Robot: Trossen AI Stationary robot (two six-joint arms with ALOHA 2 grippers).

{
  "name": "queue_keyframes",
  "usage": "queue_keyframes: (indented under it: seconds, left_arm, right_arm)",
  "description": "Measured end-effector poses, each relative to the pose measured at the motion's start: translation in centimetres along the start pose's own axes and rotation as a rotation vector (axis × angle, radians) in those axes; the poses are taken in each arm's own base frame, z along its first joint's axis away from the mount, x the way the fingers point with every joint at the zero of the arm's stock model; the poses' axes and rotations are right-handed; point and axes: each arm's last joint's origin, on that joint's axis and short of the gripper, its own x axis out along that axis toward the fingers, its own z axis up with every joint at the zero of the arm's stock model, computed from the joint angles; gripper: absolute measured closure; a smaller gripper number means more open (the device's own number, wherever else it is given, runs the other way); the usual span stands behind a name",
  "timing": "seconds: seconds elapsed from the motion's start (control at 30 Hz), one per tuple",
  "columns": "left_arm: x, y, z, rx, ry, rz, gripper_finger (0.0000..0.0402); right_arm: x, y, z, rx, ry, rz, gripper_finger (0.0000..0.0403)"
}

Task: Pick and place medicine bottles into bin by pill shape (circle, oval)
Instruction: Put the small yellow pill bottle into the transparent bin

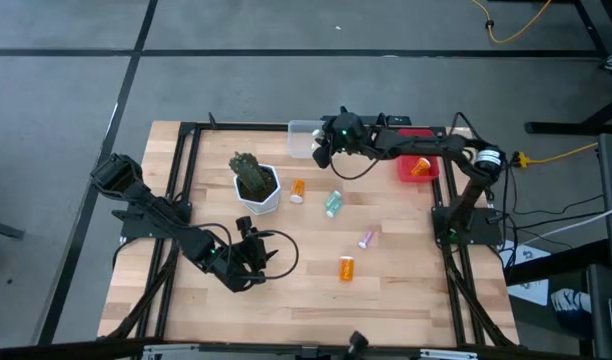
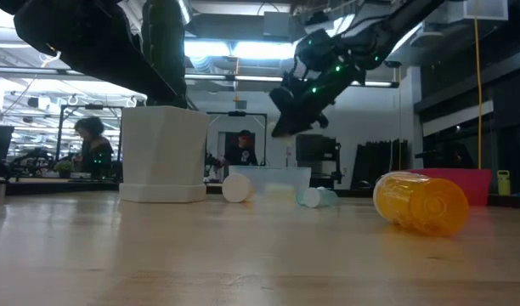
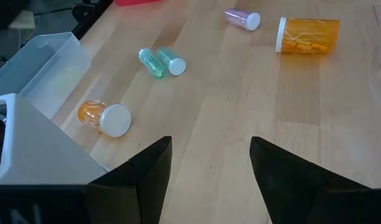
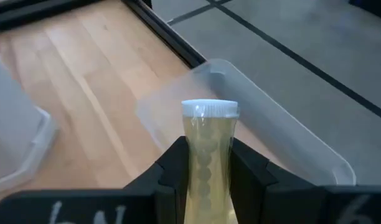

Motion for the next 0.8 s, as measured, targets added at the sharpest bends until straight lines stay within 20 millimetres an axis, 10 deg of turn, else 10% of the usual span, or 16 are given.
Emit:
queue_keyframes:
  seconds: [0.57, 0.8]
  left_arm:
    - [0.6, 0.5, 0.3, -0.017, 0.005, 0.023, 0.0191]
    - [0.6, 0.5, 0.3, -0.017, 0.005, 0.023, 0.0191]
  right_arm:
    - [4.3, -1.9, -2.2, -0.020, -0.001, 0.020, 0.0312]
    - [4.6, -1.8, -2.5, -0.020, 0.005, 0.021, 0.0253]
